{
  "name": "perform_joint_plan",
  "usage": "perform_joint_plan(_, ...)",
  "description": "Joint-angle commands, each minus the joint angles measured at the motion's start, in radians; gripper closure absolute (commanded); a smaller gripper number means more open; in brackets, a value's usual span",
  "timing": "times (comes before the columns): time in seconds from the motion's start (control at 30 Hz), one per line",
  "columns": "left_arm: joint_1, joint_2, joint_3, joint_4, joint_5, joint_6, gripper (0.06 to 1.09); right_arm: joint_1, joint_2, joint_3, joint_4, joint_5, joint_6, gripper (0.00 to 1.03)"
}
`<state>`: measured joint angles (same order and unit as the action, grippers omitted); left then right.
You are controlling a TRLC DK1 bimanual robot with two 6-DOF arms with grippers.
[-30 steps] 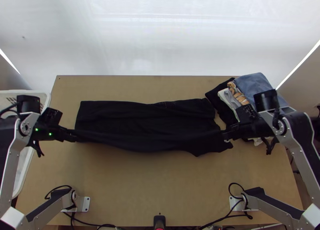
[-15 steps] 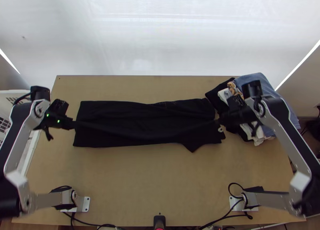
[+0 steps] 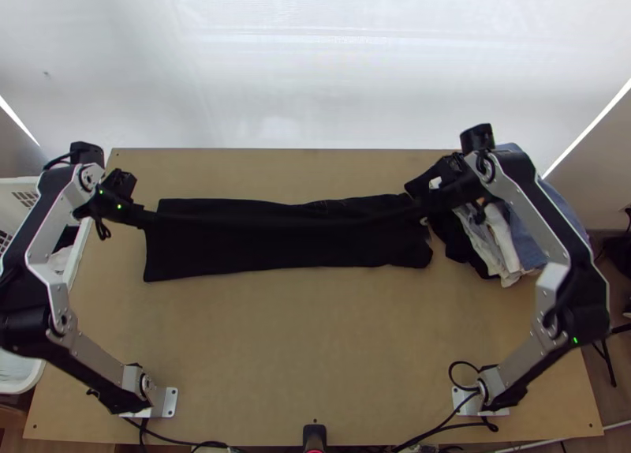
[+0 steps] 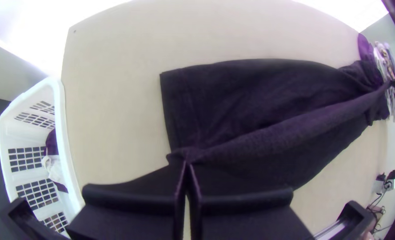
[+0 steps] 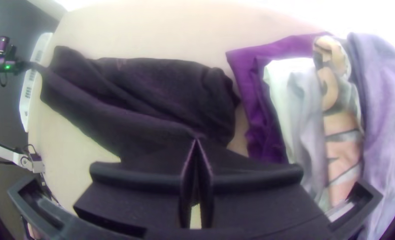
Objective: Fold the t-shirt
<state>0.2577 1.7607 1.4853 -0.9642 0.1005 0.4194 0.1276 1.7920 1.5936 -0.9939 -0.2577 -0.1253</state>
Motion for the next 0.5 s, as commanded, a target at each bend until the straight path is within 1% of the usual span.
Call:
perform_joint_plan(0.0,0.006,0.114,0.110,0.001,-0.010,0.007,1.05,0.009,0.141,0.144,0.005,0.034,-0.002,1.00)
perform_joint_plan(0.27,-0.020,0.131,0.124,-0.013,-0.012,0.015,1.05,0.058,0.181,0.189,0.005,0.049,0.016,1.00)
perform_joint_plan(0.3,-0.023,0.135,0.119,-0.018,-0.012,0.016,1.05,0.066,0.181,0.189,0.005,0.058,0.021,0.97)
perform_joint_plan(0.33,-0.029,0.137,0.113,-0.018,-0.013,0.018,0.99,0.072,0.179,0.190,0.005,0.067,0.026,0.86)
perform_joint_plan(0.37,-0.034,0.141,0.109,-0.018,-0.013,0.019,0.78,0.078,0.178,0.190,0.005,0.074,0.033,0.70)
perform_joint_plan(0.4,-0.035,0.149,0.107,-0.025,-0.015,0.021,0.44,0.081,0.176,0.189,0.005,0.095,0.038,0.42)
perform_joint_plan(0.43,-0.038,0.154,0.110,-0.053,-0.021,0.024,0.10,0.087,0.170,0.189,0.005,0.127,0.046,0.10)
perform_joint_plan(0.47,-0.040,0.152,0.110,-0.064,-0.025,0.025,0.10,0.093,0.159,0.187,0.005,0.155,0.050,0.03)
